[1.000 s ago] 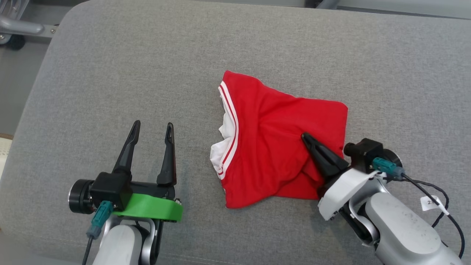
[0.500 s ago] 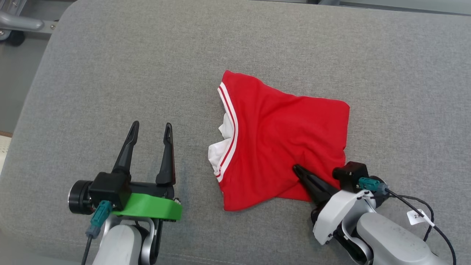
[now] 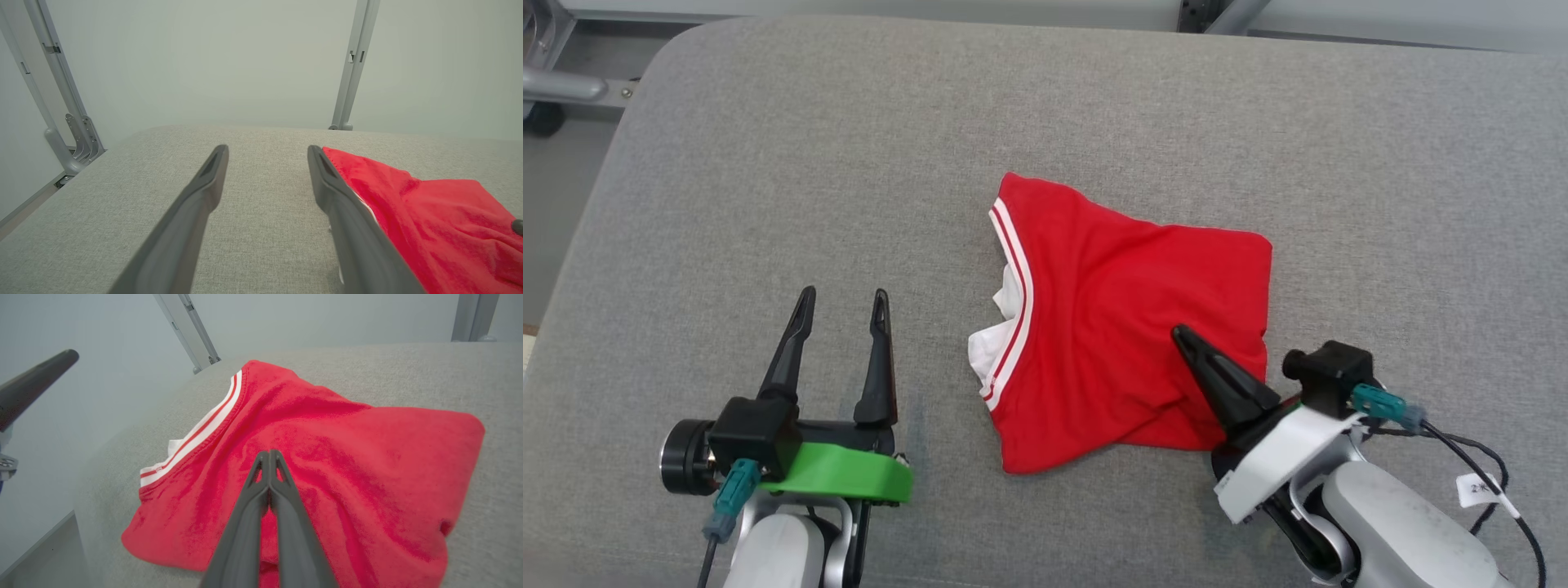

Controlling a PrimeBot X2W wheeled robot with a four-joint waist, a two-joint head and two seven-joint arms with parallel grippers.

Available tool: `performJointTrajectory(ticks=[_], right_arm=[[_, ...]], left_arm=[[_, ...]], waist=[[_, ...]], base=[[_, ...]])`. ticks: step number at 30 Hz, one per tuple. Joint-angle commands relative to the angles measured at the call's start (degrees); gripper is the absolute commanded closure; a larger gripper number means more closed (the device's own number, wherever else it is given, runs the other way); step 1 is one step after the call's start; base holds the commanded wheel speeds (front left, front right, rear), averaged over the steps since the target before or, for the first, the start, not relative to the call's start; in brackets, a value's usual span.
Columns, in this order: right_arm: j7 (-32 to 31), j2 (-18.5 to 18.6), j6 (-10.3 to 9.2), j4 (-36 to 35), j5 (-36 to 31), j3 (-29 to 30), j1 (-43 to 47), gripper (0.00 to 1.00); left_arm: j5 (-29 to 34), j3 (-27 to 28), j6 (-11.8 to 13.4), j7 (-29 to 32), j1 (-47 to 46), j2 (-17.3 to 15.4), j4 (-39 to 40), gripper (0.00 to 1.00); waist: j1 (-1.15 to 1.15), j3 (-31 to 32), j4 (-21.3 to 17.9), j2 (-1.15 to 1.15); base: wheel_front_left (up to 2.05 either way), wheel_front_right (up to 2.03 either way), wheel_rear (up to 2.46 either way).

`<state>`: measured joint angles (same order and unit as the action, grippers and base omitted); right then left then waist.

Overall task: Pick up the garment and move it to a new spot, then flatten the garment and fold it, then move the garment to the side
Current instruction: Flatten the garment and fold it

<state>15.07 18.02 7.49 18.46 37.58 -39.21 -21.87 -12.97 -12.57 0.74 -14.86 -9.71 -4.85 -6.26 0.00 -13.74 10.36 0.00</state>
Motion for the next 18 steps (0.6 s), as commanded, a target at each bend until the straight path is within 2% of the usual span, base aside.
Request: performJointTrajectory(ticks=[1, 2, 7, 13, 18], right_arm=[[0.2, 0.1, -0.01, -2.0, -1.8, 2.3, 2.6, 0.04], [0.2, 0.0, -0.01, -3.5, -2.9, 4.1, 3.5, 0.0], [0.2, -0.7, -0.01, -9.1, -8.6, 14.0, 8.8, 0.0], [0.1, -3.2, -0.01, -12.4, -14.0, 26.4, 13.9, 0.0], [-1.6, -4.5, -0.01, -14.0, -16.7, 33.6, 17.1, 0.0]], left_arm=[[0.4, 0.4, 0.3, -0.2, 0.8, -0.6, -0.2, 0.0], [0.3, 0.5, 0.3, -0.3, 1.0, -0.8, -0.2, 0.0], [-0.3, 1.1, 0.6, 0.0, 2.2, -1.6, 0.4, 0.0], [-0.8, 1.9, 0.9, 1.2, 3.7, -3.3, 1.9, 0.0], [-1.0, 2.2, 0.6, 2.6, 5.5, -4.9, 3.5, 0.0]], waist=[[0.0, 1.6, -1.2, 0.0], [0.0, 2.1, -1.5, 0.0], [0.0, 4.3, -3.3, 0.0], [0.0, 6.8, -5.3, 0.0], [0.0, 9.1, -6.6, 0.0]], base=[[0.0, 0.0, 0.0], [0.0, 0.0, 0.0], [0.0, 0.0, 0.0], [0.0, 0.0, 0.0], [0.0, 0.0, 0.0]])
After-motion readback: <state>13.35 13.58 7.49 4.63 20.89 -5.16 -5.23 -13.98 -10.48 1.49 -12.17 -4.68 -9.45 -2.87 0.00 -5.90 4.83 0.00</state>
